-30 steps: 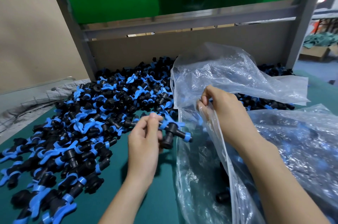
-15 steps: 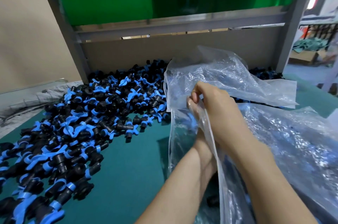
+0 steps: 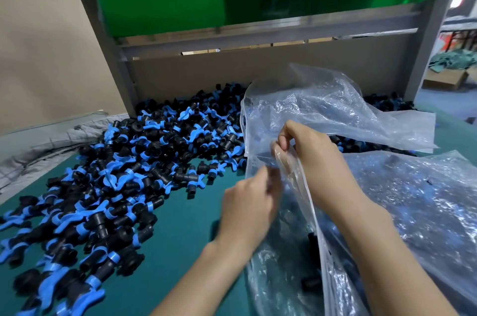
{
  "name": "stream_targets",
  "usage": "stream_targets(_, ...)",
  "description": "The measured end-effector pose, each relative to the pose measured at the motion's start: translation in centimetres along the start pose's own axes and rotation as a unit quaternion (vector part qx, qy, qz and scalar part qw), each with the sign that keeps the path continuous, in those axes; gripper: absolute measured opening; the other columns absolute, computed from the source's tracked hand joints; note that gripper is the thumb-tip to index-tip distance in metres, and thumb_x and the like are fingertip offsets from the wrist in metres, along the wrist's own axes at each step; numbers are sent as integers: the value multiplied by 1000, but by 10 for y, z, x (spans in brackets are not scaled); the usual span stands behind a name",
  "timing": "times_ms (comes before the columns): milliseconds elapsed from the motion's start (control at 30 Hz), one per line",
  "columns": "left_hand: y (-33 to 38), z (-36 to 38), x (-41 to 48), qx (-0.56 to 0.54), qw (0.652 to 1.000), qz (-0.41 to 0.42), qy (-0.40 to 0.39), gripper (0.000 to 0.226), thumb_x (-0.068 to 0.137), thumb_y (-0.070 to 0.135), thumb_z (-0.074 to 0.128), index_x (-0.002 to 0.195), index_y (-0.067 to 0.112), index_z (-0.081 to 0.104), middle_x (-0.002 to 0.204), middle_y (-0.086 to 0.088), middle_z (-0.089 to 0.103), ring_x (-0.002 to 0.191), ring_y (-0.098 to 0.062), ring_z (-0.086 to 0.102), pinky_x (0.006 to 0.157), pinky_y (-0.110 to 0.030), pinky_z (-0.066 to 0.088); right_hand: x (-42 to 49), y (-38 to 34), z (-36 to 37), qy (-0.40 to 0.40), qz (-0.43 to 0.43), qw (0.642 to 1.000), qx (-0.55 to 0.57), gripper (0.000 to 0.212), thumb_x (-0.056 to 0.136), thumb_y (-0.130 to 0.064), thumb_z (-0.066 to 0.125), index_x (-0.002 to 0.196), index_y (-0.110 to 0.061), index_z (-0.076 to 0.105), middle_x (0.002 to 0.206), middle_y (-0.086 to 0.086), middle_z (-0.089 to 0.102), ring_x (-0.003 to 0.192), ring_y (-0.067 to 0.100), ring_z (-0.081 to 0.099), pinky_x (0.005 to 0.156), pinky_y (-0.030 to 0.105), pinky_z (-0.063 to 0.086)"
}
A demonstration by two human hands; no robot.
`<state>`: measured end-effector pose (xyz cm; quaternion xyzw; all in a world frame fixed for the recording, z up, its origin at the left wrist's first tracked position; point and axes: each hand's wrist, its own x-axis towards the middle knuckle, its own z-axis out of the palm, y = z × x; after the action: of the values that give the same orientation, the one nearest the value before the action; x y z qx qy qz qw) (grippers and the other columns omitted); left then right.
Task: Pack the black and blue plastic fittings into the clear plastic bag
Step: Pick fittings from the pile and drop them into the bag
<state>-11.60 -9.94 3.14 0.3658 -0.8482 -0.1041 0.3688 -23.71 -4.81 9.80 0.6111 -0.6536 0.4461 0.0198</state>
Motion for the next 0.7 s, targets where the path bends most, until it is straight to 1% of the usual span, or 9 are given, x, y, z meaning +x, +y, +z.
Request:
stream_targets(33, -15, -7, -6, 39, 998, -2, 45, 17, 98, 25, 50, 86, 20, 60, 55, 4, 57, 45, -6, 51, 42, -21, 31, -1, 0, 1, -8, 1, 1000, -1, 21, 91, -24, 60, 78, -22, 43, 76, -5, 59, 71, 23, 52, 63, 39, 43)
stream_targets(67, -36, -12, -13, 72, 993, -26, 87, 20, 99, 30, 47, 84, 23, 58, 52, 7, 56, 41, -4, 45, 40, -21, 30, -2, 1, 2, -16, 3, 1000, -5, 21, 91, -24, 59, 78, -22, 42, 77, -6, 60, 71, 22, 52, 64, 38, 43)
stream_targets(167, -79, -30, -24, 115, 975, -163, 101, 23, 99, 45, 36, 98, 25, 47, 64, 0, 63, 56, -25, 58, 50, -36, 43, -3, 2, 5, -32, 12, 999, -13, 21, 91, -23, 58, 77, -22, 42, 78, -6, 61, 71, 21, 53, 65, 39, 45)
stream_targets(233, -93, -31, -20, 164, 958, -224, 79, 29, 99, 51, 37, 106, 23, 39, 74, -1, 65, 65, -28, 62, 54, -37, 46, -3, 4, 7, -35, 15, 999, -17, 22, 91, -22, 59, 77, -21, 42, 76, -6, 60, 70, 20, 51, 65, 39, 45)
stream_targets(333, -100, -26, -17, 220, 942, -244, 65, 33, 99, 50, 41, 110, 19, 38, 91, -1, 66, 71, -26, 65, 53, -33, 37, -5, 6, 10, -35, 18, 999, -31, 25, 91, -24, 61, 76, -23, 41, 73, -7, 57, 68, 17, 49, 64, 35, 44)
stream_targets(433, -104, -20, -13, 247, 932, -260, 60, 25, 101, 40, 43, 110, 17, 42, 98, -1, 66, 75, -26, 66, 54, -32, 33, -5, 9, 13, -38, 21, 998, -39, 25, 93, -26, 61, 77, -23, 41, 74, -7, 57, 67, 15, 49, 62, 32, 43)
stream_targets(533, -108, -23, -13, 150, 943, -264, 134, 17, 100, 35, 45, 107, 20, 45, 95, -1, 61, 72, -28, 62, 55, -35, 39, -4, 11, 14, -38, 18, 998, -49, 26, 93, -26, 61, 77, -22, 41, 71, -7, 55, 64, 13, 47, 59, 32, 41)
stream_targets(600, -106, -27, -15, 37, 944, -255, 204, 17, 100, 40, 45, 103, 23, 48, 91, 3, 58, 68, -21, 57, 55, -36, 41, -4, 12, 15, -38, 20, 998, -48, 27, 93, -27, 61, 76, -22, 40, 70, -6, 56, 63, 16, 48, 59, 33, 42)
stream_targets(700, -101, -29, -11, -171, 906, -273, 275, 22, 98, 46, 50, 90, 26, 52, 77, 7, 57, 63, -7, 51, 58, -28, 39, -5, 11, 15, -42, 19, 998, -48, 28, 93, -29, 60, 74, -23, 40, 69, -6, 56, 61, 15, 47, 58, 33, 41)
